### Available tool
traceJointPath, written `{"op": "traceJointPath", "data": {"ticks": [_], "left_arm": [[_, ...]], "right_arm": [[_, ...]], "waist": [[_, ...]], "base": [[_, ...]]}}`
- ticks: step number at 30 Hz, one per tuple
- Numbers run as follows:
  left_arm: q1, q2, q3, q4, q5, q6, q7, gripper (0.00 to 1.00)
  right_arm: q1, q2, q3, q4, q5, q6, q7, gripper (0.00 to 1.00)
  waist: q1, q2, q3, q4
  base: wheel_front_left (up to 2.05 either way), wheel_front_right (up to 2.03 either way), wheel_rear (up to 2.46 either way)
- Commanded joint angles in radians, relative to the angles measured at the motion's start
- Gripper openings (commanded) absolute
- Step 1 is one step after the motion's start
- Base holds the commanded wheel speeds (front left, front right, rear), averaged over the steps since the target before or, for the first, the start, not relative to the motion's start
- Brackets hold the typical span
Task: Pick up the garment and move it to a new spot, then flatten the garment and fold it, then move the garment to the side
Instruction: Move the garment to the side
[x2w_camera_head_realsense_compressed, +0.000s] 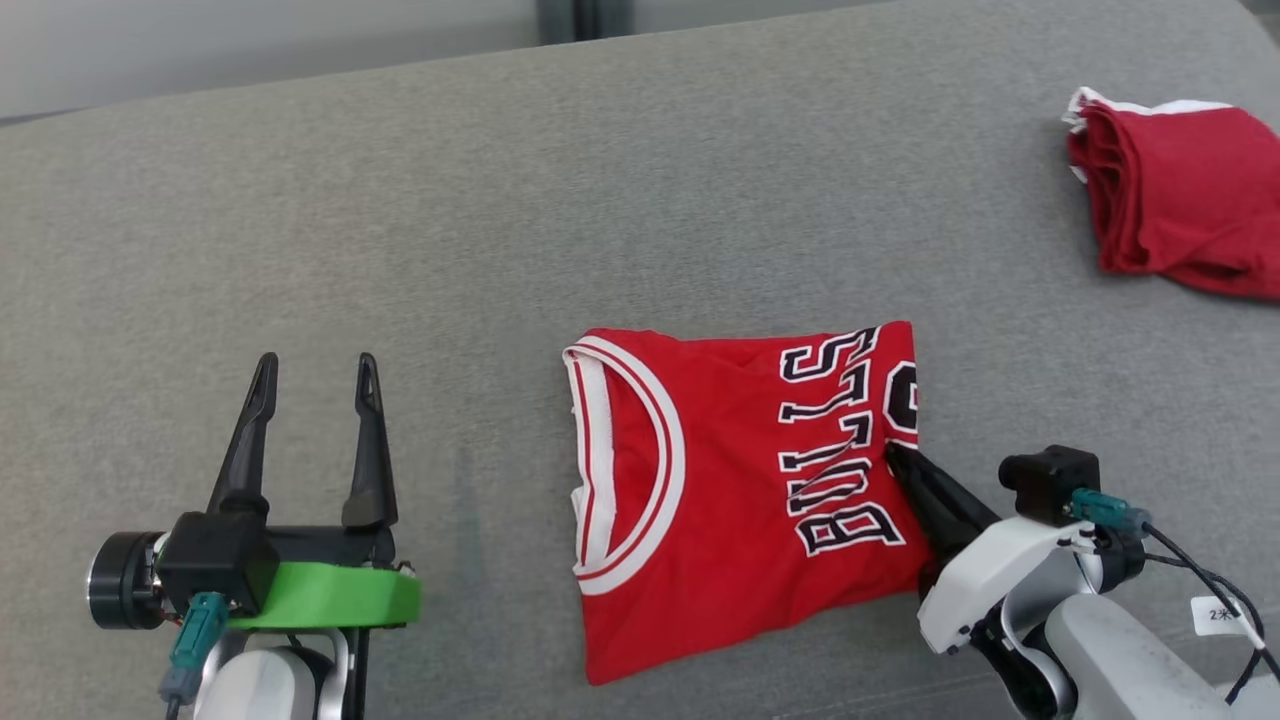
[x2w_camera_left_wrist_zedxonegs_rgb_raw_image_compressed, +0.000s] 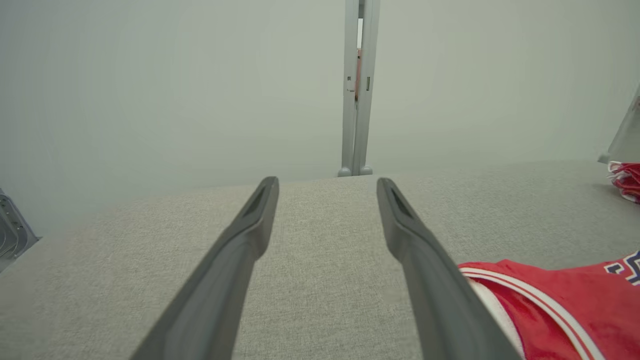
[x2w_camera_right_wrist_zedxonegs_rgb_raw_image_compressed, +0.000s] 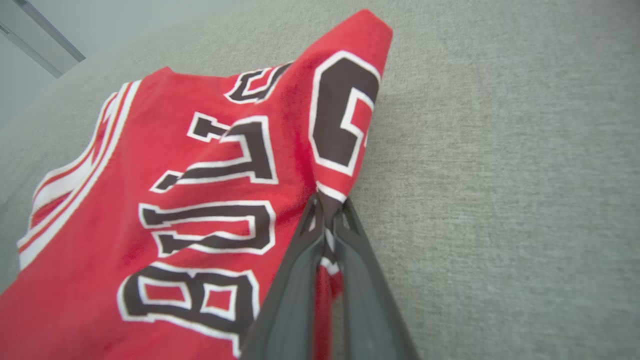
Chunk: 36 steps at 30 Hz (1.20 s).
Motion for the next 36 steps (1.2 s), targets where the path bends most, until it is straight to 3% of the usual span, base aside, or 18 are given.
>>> {"op": "traceJointPath", "data": {"ticks": [1,11,24,32,36], "left_arm": [[-0.017,0.012,0.000,-0.005,0.004,-0.003,0.000,1.00],[-0.077,0.032,-0.019,-0.046,0.023,-0.013,0.025,1.00],[-0.246,0.053,-0.076,-0.096,0.073,-0.050,0.064,1.00],[-0.317,0.051,-0.113,-0.118,0.100,-0.064,0.079,1.00],[-0.342,0.051,-0.125,-0.120,0.104,-0.070,0.080,1.00]], "right_arm": [[-0.020,-0.012,-0.002,0.000,0.005,-0.002,-0.002,0.00],[-0.177,-0.079,-0.027,0.010,0.023,-0.002,0.005,0.00],[-0.631,-0.232,-0.112,0.214,0.054,-0.002,-0.043,0.00],[-0.693,-0.361,-0.237,0.334,0.082,-0.002,-0.077,0.00],[-0.680,-0.389,-0.281,0.409,0.085,-0.002,-0.086,0.00]], "waist": [[0.0000,0.0000,0.004,-0.113],[0.0000,0.0000,0.092,-0.208],[0.0000,0.0000,0.312,-0.159],[0.0000,0.0000,0.382,-0.129],[0.0000,0.0000,0.401,-0.117]], "base": [[0.00,0.00,0.00],[0.00,0.00,0.00],[0.00,0.00,0.00],[0.00,0.00,0.00],[0.00,0.00,0.00]]}}
